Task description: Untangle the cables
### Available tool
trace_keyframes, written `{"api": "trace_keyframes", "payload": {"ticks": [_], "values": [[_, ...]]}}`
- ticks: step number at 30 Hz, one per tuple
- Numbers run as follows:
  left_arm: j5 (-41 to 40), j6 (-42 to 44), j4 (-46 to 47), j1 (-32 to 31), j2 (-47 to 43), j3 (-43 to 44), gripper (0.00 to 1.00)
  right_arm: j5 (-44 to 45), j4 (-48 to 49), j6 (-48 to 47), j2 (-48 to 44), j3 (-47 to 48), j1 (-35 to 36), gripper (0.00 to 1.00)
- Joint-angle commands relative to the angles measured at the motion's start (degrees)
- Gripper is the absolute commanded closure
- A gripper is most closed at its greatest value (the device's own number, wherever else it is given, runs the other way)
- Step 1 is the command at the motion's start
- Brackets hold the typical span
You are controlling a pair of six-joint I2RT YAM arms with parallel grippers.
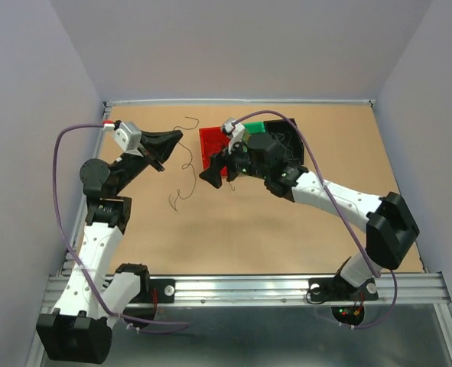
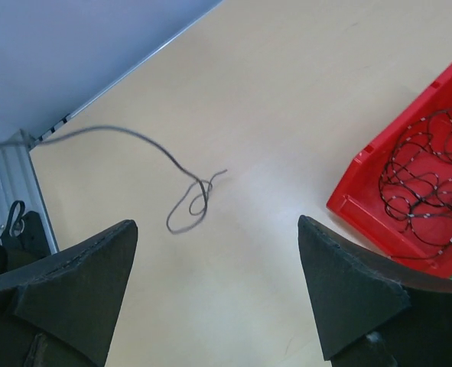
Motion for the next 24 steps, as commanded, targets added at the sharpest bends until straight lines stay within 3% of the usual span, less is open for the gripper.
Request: {"api": "trace_keyframes", "payload": {"ticks": [1, 4, 8, 11, 14, 18, 24], "values": [[2.7, 1.9, 1.7, -3.3, 0.9, 2.8, 1.0, -3.3, 8.0, -1.8, 3.5, 0.3, 1.1, 0.1], [3.1, 2.1, 1.8, -4.9, 2.2, 3.3, 1.0, -3.4, 9.1, -1.9, 6.7, 2.0, 2.2, 0.12], [3.4, 1.9, 0.8, -5.1, 3.8, 4.9, 1.0, -2.6, 13.3, 0.0, 8.8, 1.5, 2.5, 0.29], [2.5, 2.7, -1.4, -5.1, 4.7, 6.1, 1.0, -2.4, 18.4, 2.6, 8.4, -1.5, 2.5, 0.71], [0.9, 3.1, -2.7, -5.1, 5.9, 5.9, 1.0, -1.1, 19.8, 5.7, 5.9, -3.5, 2.4, 0.97], [1.7, 6.5, -5.4, -5.0, 8.4, 4.6, 1.0, 6.3, 19.5, 8.5, -0.4, -8.7, 2.4, 0.99], [2.3, 22.7, -20.7, -5.1, 14.4, 5.0, 1.0, 14.5, 9.3, 10.8, -7.8, -13.9, 2.3, 0.99]]}}
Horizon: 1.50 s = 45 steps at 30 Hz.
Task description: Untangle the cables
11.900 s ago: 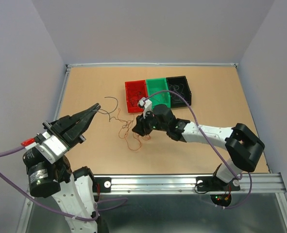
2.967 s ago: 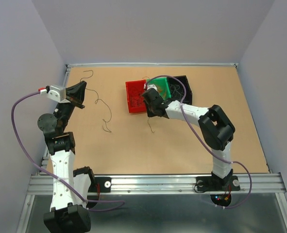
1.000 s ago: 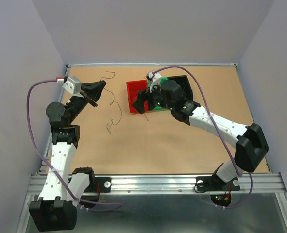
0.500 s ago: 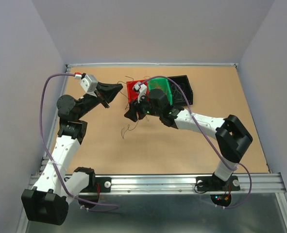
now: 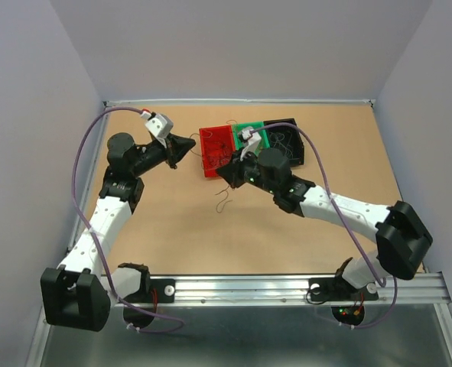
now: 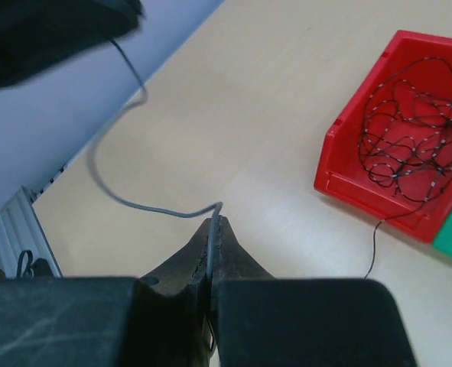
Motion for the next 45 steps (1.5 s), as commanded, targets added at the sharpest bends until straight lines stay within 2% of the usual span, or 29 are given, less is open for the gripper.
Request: {"api": "trace_keyframes", "payload": {"ticks": [1, 5, 11, 13, 17, 20, 23, 26, 28, 31, 33, 34, 38, 45], "values": [[1.4, 13.5, -10.4, -0.3, 3.2, 0.8, 1.0, 8.8, -3.4, 2.4, -6.9, -5.5, 0.2, 1.0], [1.6, 20.8, -14.1, -1.3, 4.3, -1.6, 1.0, 14.7, -4.5, 1.4, -14.0, -8.6, 0.3, 0.99], [-1.4, 22.3, -15.2, -5.9, 6.1, -2.2, 0.98, 21.6, -14.0, 2.4, -17.0, -1.7, 0.0, 1.0], [-2.7, 24.0, -15.8, -9.5, 7.0, -2.3, 0.96, 22.2, -14.8, 2.2, -16.7, 0.4, -0.6, 0.99], [-10.4, 26.3, -17.3, -17.0, 10.8, -0.8, 0.94, 22.3, -19.9, 2.3, -14.0, 6.0, -2.3, 0.99], [-13.5, 25.5, -17.5, -20.7, 14.7, 2.9, 0.94, 19.2, -23.1, 1.9, -10.8, 10.6, -6.4, 0.99], [-13.1, 24.6, -20.3, -21.2, 20.3, 9.4, 0.95, 10.4, -26.7, -0.3, -7.0, 13.5, -8.7, 1.0], [-12.6, 25.1, -25.0, -21.1, 25.8, 15.6, 1.0, 2.7, -27.1, -4.7, -5.5, 11.5, -9.2, 0.93], [-11.7, 25.5, -27.0, -21.2, 27.9, 16.9, 1.0, 1.3, -27.1, -7.1, -6.1, 9.9, -9.2, 0.91], [-10.5, 26.3, -27.5, -21.1, 28.1, 15.6, 1.0, 3.0, -25.4, -9.1, -7.8, 4.8, -9.2, 0.92], [-10.0, 26.7, -28.0, -20.6, 26.9, 14.0, 1.0, 0.7, -25.1, -11.5, -7.9, 3.9, -9.2, 0.91], [-9.2, 26.7, -27.7, -20.3, 26.4, 13.2, 1.0, -0.6, -25.2, -11.7, -7.6, 4.0, -9.2, 0.89], [-4.7, 27.9, -30.0, -19.4, 25.0, 12.5, 1.0, -1.7, -25.2, -13.3, -5.2, 4.1, -9.1, 0.71], [-2.3, 30.3, -32.0, -18.8, 24.8, 11.6, 1.0, -5.8, -24.9, -13.4, -1.3, 5.2, -9.2, 0.63]]}}
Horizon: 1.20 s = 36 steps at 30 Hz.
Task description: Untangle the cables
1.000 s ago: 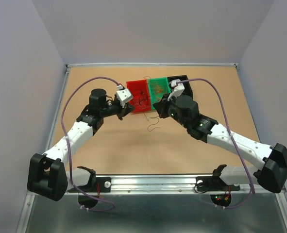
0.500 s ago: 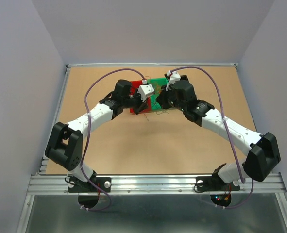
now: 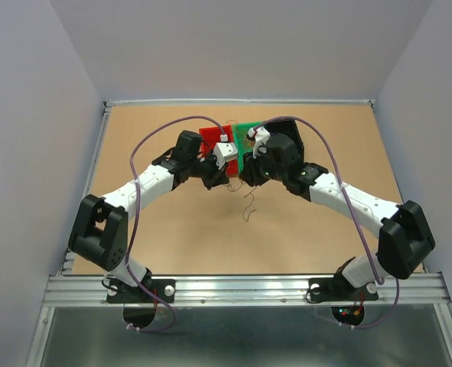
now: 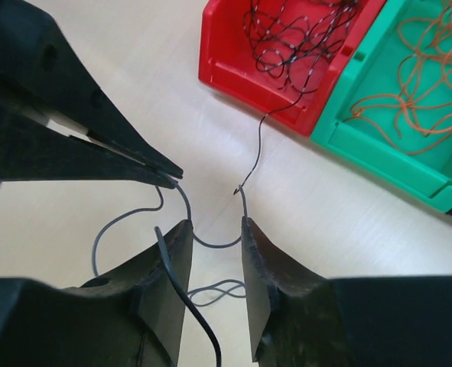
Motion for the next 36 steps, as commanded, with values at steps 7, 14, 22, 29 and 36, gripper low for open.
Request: {"api": "trace_keyframes", "payload": {"ticks": [7, 14, 22, 29, 36], "values": [[5.8, 4.0, -3.1, 0.3, -2.0, -0.3, 1.0, -7.0, 2.6, -1.2, 3.9, 1.2, 0.4, 0.48], [7.7, 4.9, -4.8, 0.3, -1.1, 0.5, 1.0, -7.8, 2.9, -0.7, 5.4, 1.7, 0.5, 0.57], [8.6, 0.7, 0.7, 3.8, -3.9, -2.0, 0.58, -2.6, 2.8, 2.6, 5.0, 1.8, 0.5, 0.99], [17.1, -9.5, 11.6, 17.9, -7.4, -4.8, 0.36, 5.2, -2.0, 10.7, 0.3, 3.2, -8.7, 0.99], [18.1, -11.9, 17.1, 20.5, -9.3, -7.2, 0.34, 3.5, -6.3, 12.2, 1.5, 13.1, -20.9, 1.0]]}}
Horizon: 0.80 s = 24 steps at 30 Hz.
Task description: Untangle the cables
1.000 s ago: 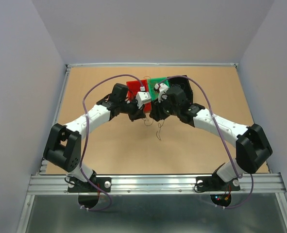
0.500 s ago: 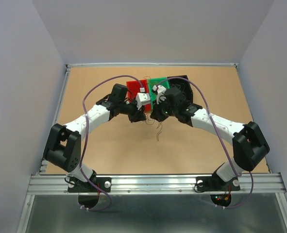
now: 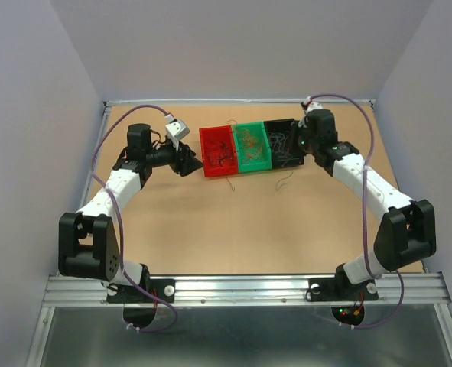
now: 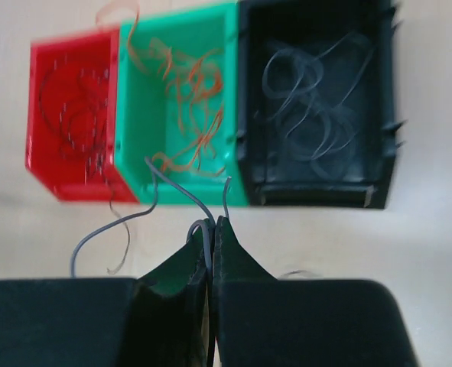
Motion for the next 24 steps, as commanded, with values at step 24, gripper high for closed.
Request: {"api": "trace_keyframes", "payload": {"ticks": [24], "values": [[-0.6, -1.7, 8.6, -0.4, -4.1, -3.6, 0.35, 2.6, 3.0, 6.2, 26.6, 33.2, -9.2, 0.99]]}}
